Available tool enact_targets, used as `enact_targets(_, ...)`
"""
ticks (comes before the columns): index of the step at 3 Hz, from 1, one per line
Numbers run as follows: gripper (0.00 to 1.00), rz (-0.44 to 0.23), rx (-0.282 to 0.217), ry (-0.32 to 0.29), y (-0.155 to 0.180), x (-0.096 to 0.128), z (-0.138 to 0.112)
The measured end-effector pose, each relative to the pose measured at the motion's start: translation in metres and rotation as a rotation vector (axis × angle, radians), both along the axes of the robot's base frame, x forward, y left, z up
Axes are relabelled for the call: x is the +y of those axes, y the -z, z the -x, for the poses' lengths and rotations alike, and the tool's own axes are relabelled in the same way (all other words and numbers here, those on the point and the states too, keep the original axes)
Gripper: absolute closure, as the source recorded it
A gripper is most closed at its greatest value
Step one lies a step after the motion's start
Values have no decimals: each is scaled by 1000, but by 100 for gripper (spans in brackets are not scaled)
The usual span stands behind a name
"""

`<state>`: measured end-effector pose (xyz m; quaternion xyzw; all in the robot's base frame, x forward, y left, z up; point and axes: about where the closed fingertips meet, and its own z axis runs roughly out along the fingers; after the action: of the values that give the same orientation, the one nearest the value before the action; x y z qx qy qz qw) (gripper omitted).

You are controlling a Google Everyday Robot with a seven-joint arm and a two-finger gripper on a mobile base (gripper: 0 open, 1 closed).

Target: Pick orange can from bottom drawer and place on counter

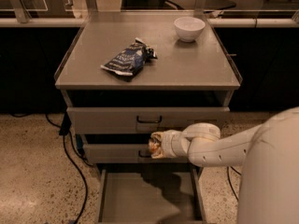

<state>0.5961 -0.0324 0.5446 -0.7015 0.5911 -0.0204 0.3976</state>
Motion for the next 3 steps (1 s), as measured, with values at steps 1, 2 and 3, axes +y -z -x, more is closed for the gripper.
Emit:
enact_targets(1,100,1,-15,1,-30,-8,13)
enact_targets(2,100,-16,-54,-3,-97,-11,25)
enact_targets(3,100,-17,-56,-5,-101,-9,25)
